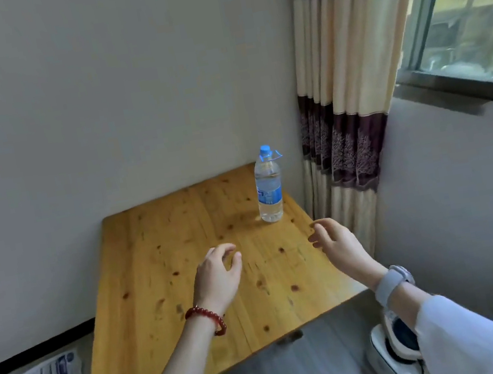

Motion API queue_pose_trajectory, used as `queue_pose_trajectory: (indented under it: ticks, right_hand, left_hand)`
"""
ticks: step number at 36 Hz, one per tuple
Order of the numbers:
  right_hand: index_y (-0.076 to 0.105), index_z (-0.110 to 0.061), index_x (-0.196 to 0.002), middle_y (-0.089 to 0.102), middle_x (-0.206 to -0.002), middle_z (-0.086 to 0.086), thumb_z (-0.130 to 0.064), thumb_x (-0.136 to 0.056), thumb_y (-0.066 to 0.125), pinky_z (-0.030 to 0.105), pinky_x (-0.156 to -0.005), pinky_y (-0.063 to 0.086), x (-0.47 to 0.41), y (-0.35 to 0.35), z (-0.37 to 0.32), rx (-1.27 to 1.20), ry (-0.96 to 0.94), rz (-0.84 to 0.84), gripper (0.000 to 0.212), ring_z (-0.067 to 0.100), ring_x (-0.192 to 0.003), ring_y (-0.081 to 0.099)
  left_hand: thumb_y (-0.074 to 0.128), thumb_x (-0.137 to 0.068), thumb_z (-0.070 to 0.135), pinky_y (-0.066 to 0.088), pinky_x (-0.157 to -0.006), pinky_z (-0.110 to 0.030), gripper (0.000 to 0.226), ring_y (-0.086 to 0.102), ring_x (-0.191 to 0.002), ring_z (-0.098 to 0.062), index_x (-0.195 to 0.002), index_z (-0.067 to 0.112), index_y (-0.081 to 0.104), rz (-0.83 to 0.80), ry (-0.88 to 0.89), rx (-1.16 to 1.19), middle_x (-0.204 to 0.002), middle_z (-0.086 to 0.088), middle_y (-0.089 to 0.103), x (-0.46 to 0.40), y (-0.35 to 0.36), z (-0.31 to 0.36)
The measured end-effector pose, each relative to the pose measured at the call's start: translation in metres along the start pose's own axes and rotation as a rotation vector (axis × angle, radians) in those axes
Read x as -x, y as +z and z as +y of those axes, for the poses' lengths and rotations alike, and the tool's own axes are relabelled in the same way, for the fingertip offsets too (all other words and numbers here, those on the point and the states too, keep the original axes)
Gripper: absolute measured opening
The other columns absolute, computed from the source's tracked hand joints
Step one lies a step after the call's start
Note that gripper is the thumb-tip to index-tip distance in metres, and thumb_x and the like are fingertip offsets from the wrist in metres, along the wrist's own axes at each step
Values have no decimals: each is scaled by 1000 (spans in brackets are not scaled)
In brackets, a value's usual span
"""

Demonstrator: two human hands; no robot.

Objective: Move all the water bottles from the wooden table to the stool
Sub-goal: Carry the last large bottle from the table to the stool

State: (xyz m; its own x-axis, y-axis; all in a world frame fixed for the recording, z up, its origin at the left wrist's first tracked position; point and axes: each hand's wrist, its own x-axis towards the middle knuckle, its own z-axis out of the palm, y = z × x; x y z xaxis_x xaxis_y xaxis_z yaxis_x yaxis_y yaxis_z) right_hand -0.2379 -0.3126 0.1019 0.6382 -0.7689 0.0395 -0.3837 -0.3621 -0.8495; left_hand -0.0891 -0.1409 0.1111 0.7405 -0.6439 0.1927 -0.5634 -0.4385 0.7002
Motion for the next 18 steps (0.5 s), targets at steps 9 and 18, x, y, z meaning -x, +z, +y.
queue_pose_trajectory:
  ticks: [9,18]
  right_hand:
    - [54,-20,-115,65,-100,0,-29,-95,38,33,-88,46,-160,10,13,-132,27,205,27,17,-98,61]
    - [52,-19,-120,60,-108,-3,-18,-94,44,16,-79,39,-258,16,42,-83,119,220,27,7,-95,55]
  left_hand:
    - [53,-89,21,38,-77,-20,21,54,-93,-14,-106,12,61,28,90,64,-113,-6,58,-198,56,6]
    - [55,-85,41,35,-102,-37,48,43,-120,-26,-125,14,49,-58,11,96,-134,-8,42,-363,141,43]
